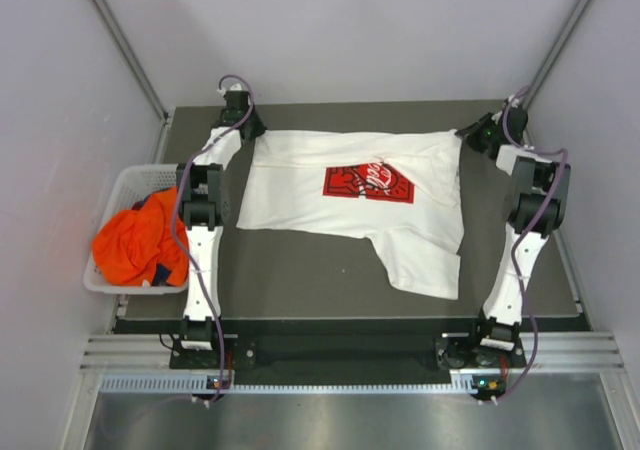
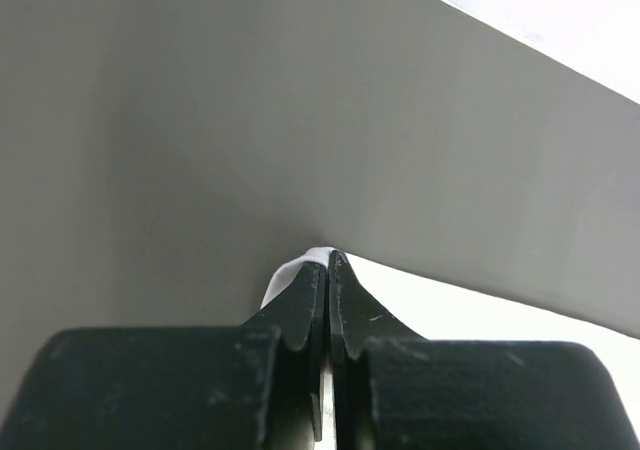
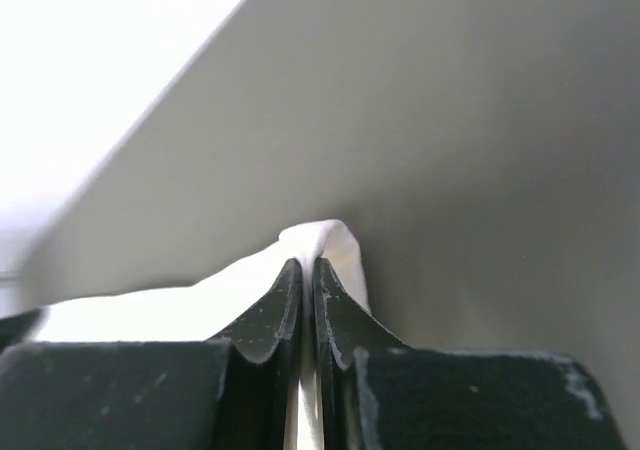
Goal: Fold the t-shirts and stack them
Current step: Fold the tshirt
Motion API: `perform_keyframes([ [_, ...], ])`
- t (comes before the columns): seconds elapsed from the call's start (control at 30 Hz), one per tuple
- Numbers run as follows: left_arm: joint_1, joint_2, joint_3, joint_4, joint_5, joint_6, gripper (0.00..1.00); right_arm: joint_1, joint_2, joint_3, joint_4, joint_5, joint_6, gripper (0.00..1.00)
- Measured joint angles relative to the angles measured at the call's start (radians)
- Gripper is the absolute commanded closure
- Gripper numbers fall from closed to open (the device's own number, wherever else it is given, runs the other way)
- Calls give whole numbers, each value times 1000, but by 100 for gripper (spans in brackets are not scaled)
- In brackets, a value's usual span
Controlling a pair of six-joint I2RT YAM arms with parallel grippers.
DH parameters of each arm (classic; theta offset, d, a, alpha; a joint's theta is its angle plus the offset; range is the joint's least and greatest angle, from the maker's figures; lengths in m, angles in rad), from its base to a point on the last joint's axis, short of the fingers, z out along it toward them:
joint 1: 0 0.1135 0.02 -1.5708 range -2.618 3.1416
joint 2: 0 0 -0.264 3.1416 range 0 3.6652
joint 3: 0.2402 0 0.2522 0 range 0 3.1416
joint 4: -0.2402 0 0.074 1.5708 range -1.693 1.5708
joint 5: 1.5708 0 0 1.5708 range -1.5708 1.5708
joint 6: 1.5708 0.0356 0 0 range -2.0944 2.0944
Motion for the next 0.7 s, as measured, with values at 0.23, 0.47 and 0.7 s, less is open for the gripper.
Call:
perform_keyframes([
  [0.23, 2, 0, -8, 18, 11, -12, 100, -47, 44, -40, 230, -172, 256, 75],
  [0.47, 6, 0, -11, 27, 28, -26, 100, -50, 71, -18, 246, -203, 313, 65],
  [0.7, 8, 0, -13, 31, 42, -33, 100, -48, 121, 202, 19, -149, 179, 55],
])
